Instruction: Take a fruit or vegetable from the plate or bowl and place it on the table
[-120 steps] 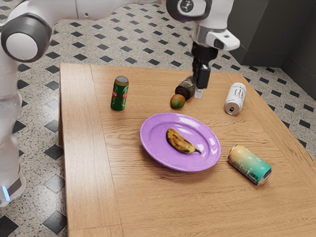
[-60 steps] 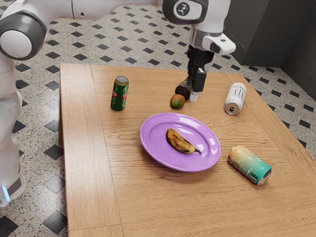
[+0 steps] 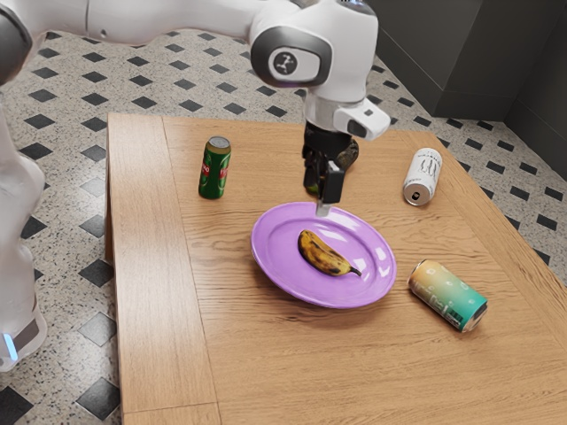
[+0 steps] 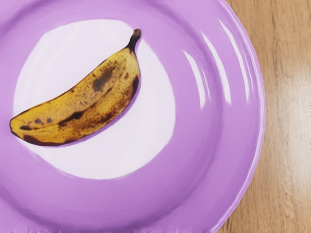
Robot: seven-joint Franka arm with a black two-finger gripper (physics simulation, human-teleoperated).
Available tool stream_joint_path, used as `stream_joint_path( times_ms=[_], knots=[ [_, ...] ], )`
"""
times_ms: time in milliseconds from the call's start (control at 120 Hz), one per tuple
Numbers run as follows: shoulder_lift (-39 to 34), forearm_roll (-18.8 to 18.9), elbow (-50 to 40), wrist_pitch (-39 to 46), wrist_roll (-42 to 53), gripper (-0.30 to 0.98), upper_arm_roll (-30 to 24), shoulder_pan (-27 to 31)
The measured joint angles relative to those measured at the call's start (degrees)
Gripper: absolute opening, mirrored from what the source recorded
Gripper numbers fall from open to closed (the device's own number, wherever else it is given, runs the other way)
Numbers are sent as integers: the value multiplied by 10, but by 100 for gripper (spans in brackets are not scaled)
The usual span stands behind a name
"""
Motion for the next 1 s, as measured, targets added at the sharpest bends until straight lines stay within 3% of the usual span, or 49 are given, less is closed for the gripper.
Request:
stream_joint_path(
  times_ms=[342, 533, 717, 850, 1000],
  knots=[
    [3, 3, -1, 15, -86, 69, 9, -2],
    [0, 16, -19, 48, 24, 69, 8, -4],
    [-54, 27, -90, 72, 147, 69, 14, -29],
    [-71, 49, -113, 81, 217, 69, 92, -143],
    [-49, 78, -111, 92, 279, 69, 110, -222]
  ],
)
